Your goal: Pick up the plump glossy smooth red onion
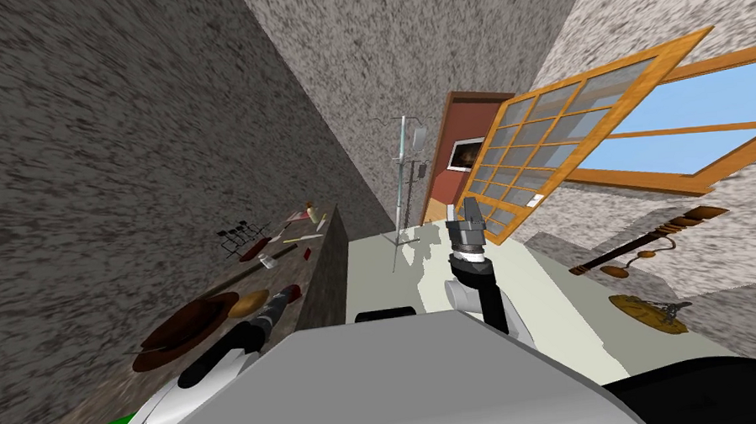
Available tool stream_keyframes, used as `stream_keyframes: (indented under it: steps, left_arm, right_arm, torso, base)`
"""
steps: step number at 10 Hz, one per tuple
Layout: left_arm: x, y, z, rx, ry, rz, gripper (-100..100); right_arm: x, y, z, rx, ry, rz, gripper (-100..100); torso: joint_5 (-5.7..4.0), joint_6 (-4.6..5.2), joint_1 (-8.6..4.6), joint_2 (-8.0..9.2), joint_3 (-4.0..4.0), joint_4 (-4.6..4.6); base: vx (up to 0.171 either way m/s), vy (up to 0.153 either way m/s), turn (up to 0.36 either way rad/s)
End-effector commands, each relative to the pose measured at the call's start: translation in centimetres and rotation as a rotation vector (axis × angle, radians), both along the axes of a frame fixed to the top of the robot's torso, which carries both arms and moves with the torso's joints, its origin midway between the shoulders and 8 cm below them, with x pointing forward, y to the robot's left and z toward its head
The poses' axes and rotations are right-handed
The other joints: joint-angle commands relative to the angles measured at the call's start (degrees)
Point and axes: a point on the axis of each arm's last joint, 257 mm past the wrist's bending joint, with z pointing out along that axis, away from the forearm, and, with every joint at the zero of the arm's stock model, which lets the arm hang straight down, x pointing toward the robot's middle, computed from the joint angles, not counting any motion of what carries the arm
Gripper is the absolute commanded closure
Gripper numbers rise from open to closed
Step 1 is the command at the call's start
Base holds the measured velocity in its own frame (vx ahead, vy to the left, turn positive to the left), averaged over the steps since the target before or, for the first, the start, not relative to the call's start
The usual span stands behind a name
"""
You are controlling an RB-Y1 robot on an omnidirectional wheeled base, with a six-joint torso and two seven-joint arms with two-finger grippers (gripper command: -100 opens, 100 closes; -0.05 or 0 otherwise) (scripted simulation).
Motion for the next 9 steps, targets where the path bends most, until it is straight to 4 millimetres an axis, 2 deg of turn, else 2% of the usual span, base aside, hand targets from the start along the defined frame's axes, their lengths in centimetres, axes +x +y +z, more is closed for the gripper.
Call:
stream_keyframes:
  steps: [1, 4, 5, 6, 8, 9]
  left_arm:
    - [0.0, 0.0, 0.0, 0.000, 0.000, 0.000, 100]
    - [0.1, -0.1, 0.1, 0.000, -0.004, -0.002, 100]
    - [0.1, -0.1, 0.1, 0.000, -0.003, -0.002, 0]
    - [-0.1, -0.4, 0.7, 0.000, -0.004, -0.007, 100]
    - [-0.1, -0.4, 0.8, 0.000, -0.005, -0.009, 100]
    - [-0.2, -0.5, 0.9, 0.000, -0.004, -0.009, 0]
  right_arm:
    - [0.0, 0.0, 0.0, 0.000, 0.000, 0.000, 0]
    - [0.0, 0.0, 0.0, 0.000, 0.000, 0.000, 0]
    - [0.0, 0.0, 0.0, 0.000, 0.000, 0.000, 0]
    - [0.0, 0.0, 0.0, 0.000, 0.000, 0.000, 0]
    - [0.0, 0.0, 0.0, 0.000, 0.000, 0.000, 0]
    - [0.0, 0.0, 0.0, 0.000, 0.000, 0.000, 0]
  torso:
    - [0.00, 0.00, 0.00, 0.00, 0.00, 0.00]
    - [0.01, -0.07, 0.01, 0.05, 0.01, -0.03]
    - [0.01, -0.07, 0.01, 0.06, 0.02, -0.02]
    - [0.00, -0.07, 0.01, 0.06, 0.02, -0.02]
    - [-0.03, -0.11, -0.10, 0.25, 0.13, 0.02]
    - [-0.02, -0.08, -0.07, 0.19, 0.10, 0.01]
  base:
    - [0.003, 0.001, -0.012]
    - [0.000, 0.000, 0.000]
    - [0.000, 0.000, 0.000]
    - [-0.026, -0.010, 0.041]
    - [-0.030, -0.016, 0.033]
    - [0.000, 0.000, 0.000]
